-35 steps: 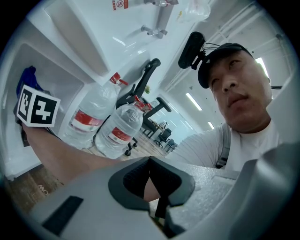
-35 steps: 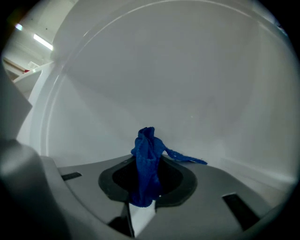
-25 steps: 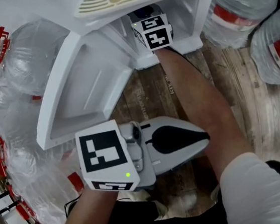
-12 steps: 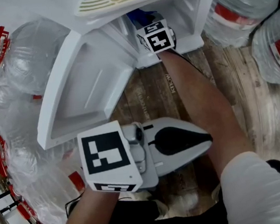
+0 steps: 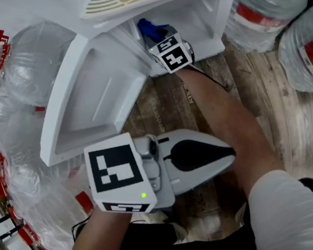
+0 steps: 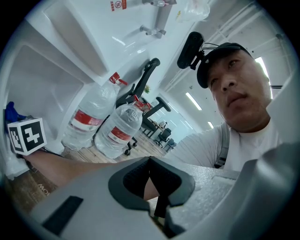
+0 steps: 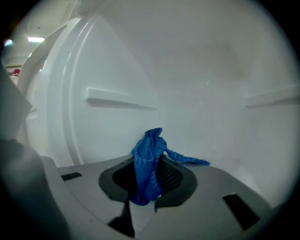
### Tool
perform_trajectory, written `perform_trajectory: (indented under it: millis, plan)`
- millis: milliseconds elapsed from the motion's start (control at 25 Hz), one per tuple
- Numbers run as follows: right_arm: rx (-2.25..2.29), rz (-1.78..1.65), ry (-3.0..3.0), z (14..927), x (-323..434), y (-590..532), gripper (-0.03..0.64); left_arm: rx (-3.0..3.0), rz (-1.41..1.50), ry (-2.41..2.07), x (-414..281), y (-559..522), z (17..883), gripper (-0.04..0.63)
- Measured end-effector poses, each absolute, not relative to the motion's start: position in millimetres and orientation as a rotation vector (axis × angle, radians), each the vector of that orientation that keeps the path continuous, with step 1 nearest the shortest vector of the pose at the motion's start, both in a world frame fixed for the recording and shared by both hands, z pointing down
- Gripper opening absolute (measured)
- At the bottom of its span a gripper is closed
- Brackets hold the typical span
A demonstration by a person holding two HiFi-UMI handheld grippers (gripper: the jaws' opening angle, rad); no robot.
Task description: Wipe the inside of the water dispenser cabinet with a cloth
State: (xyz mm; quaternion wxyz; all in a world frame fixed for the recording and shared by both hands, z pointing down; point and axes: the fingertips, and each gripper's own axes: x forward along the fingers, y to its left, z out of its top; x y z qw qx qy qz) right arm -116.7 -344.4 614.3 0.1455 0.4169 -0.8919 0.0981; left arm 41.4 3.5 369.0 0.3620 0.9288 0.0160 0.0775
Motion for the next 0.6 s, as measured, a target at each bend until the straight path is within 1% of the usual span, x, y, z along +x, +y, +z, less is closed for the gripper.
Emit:
perform_trajectory:
  millis: [440,600]
  plan:
    - [1.136,0.337,-2.618,605.6,-112.3,-288.7,0.084,2.407,0.204,0.050,48.2,4.4,366.9,0.003]
    - [1.216,0.312,-2.626,594.7,-98.0,-296.5,0.083,2.408,0.210,0.039,49.7,2.9,366.9,0.003]
